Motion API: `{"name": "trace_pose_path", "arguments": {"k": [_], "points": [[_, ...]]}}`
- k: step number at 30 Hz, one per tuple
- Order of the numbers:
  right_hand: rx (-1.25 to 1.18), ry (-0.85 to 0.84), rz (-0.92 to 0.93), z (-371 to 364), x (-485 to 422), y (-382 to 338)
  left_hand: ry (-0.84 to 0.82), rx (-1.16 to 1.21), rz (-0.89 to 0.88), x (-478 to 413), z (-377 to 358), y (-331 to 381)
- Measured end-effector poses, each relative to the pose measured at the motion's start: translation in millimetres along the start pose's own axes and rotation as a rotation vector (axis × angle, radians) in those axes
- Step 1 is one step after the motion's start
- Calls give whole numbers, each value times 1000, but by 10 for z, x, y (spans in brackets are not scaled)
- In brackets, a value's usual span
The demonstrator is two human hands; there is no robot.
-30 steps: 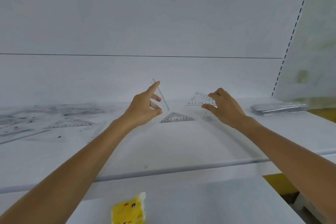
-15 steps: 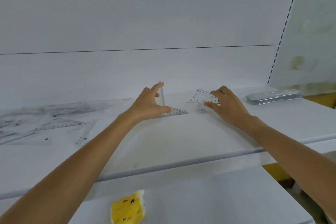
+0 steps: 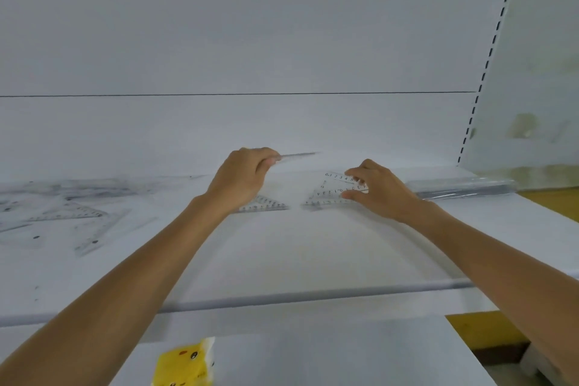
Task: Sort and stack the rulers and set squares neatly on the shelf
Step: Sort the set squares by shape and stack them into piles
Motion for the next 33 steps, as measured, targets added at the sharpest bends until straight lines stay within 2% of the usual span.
{"name": "trace_pose_path", "arguments": {"k": [3, 7, 11, 16, 22, 25, 28, 33], "points": [[-21, -34, 49, -26, -9, 39, 249, -189, -42, 73, 59, 179], [-31, -27, 104, -51, -78, 32, 239, -205, 36, 151, 76, 245], [-51, -51, 139, -87, -137, 10, 275, -97, 110, 226, 113, 226], [-69, -104, 150, -119, -173, -23, 151, 190, 284, 270, 79, 99], [-93, -172, 136, -154, -217, -20, 159, 291, 351, 269, -5, 85], [-108, -213, 117, -200, -222, -22, 149, 450, 445, 216, -11, 71], [-128, -244, 87, -244, -228, 4, 66, 414, 488, 172, -60, 103], [-162, -287, 80, -269, -204, 35, -40, 400, 417, 110, -154, 129]]}}
Point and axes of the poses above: each hand's wrist, its own x-axis away from the middle knuckle, its own z-axis out of the back of the hand, y = z × x, the point moved 4 cm from there along -x, towards the middle knuckle, and after that the axes turned 10 degrees about -y, right-handed, at the moved point
